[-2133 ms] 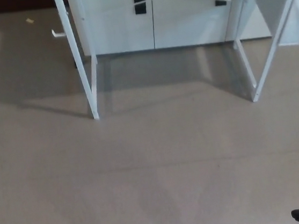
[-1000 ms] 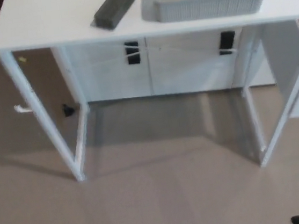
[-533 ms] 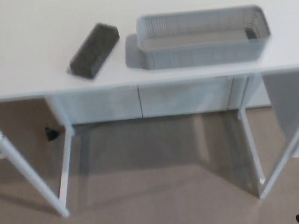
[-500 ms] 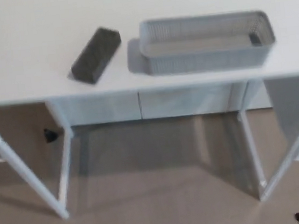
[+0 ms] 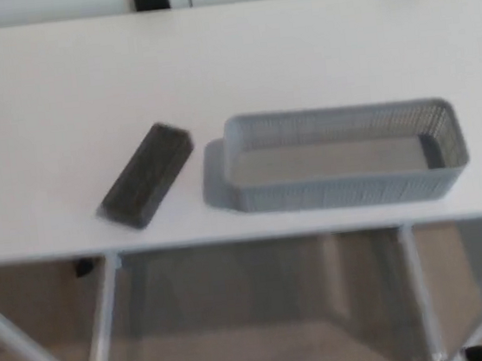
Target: The robot walks towards a desk on which an eraser is kept on the left hand side and a container is kept on the right hand side. The robot picks up the eraser using its left hand and places it in the container.
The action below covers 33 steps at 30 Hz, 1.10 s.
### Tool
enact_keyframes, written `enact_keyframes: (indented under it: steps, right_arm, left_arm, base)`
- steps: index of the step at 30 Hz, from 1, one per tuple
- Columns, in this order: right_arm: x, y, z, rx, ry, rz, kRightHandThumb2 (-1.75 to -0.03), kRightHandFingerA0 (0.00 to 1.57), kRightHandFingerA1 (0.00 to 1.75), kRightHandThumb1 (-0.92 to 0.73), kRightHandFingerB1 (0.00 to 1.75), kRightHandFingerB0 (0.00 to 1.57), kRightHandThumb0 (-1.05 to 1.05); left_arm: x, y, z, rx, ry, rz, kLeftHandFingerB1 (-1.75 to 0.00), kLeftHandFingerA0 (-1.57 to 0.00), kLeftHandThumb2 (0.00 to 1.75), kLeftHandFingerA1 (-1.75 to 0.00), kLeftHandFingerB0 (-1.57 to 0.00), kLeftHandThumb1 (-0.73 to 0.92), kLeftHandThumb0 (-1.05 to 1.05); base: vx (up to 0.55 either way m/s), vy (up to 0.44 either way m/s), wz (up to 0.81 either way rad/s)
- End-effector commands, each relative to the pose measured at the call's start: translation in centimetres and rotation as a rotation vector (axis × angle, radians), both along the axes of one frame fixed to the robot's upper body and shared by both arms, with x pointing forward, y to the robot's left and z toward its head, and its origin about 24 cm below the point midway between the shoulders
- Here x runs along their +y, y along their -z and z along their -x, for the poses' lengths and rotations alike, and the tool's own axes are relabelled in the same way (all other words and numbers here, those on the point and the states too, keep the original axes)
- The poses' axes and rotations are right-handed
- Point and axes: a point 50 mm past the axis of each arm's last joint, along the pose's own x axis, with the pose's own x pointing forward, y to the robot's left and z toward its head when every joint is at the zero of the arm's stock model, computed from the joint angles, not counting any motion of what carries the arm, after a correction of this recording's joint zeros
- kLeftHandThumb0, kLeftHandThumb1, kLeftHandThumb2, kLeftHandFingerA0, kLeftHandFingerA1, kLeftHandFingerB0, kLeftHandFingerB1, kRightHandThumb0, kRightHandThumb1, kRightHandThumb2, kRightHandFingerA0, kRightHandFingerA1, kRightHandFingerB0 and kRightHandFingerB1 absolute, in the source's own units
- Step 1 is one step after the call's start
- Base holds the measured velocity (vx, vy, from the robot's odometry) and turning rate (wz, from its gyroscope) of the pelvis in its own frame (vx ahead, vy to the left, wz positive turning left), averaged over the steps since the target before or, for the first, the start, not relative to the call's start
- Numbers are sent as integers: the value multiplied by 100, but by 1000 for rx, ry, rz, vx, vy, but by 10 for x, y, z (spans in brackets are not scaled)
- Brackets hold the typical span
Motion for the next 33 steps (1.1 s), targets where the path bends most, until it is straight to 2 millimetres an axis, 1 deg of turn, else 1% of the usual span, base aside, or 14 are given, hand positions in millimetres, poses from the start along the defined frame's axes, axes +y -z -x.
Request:
enact_keyframes:
  steps: [1, 4, 5, 6, 9, 15, 18, 19, 20, 26, 33]
  right_arm:
    - [-3, 0, 2, -1, 8, 11, -84, 48, 68, -35, 57, 27, -23]
    - [-3, -1, 2, -5, -1, 20, -83, 46, 67, -34, 57, 28, -26]
    - [-3, -1, 2, -4, 0, 20, -83, 46, 67, -34, 57, 28, -26]
    - [-3, -1, 2, -5, 3, 17, -83, 47, 68, -34, 57, 28, -25]
    - [-2, -1, 1, -1, 1, 15, -84, 48, 68, -35, 57, 28, -26]
    - [-2, -1, 2, -5, -10, 21, -84, 49, 69, -35, 57, 27, -25]
    - [-2, 1, 1, -5, 1, 23, -83, 51, 70, -34, 58, 28, -25]
    - [-2, 0, 1, -3, -2, 21, -56, 53, 64, -54, 50, 35, -27]
    - [-2, 0, 0, -5, -13, 27, -84, 49, 69, -35, 58, 29, -24]
    - [-1, -1, 1, -9, -15, 21, -84, 49, 69, -35, 58, 29, -24]
    - [-1, -1, 2, -1, -20, 26, -84, 51, 69, -36, 57, 28, -25]
  left_arm:
    - [4, -4, 0, -29, 23, -17, -32, -34, 55, -44, -34, 52, -21]
    - [3, -4, 0, -27, 28, -24, -32, -35, 56, -43, -34, 52, -23]
    - [3, -4, 0, -29, 31, -25, -34, -34, 60, -45, -33, 50, -27]
    - [3, -4, 0, -27, 24, -24, -32, -35, 55, -42, -34, 52, -21]
    - [4, -4, -1, -25, 35, -35, -32, -35, 55, -44, -35, 52, -22]
    - [4, -4, -1, -27, 40, -32, -32, -36, 55, -43, -34, 52, -23]
    - [4, -5, -2, -33, 46, -40, -32, -36, 55, -44, -35, 52, -24]
    - [4, -5, -2, -29, 43, -43, -32, -36, 55, -43, -35, 52, -24]
    - [4, -5, -2, -28, 45, -44, -32, -36, 55, -43, -34, 52, -24]
    - [5, -4, -2, -25, 37, -34, -32, -33, 56, -43, -34, 52, -23]
    - [4, -4, -1, -22, 48, -42, -32, -36, 55, -43, -34, 52, -24]
  base:
    - [154, -395, -13]
    - [152, -138, -3]
    - [133, -79, -5]
    - [128, -70, -7]
    - [121, -56, -7]
    - [13, 213, 2]
    - [27, 39, 13]
    - [79, 11, 8]
    - [0, 0, 0]
    - [9, -9, 1]
    - [0, 0, 0]
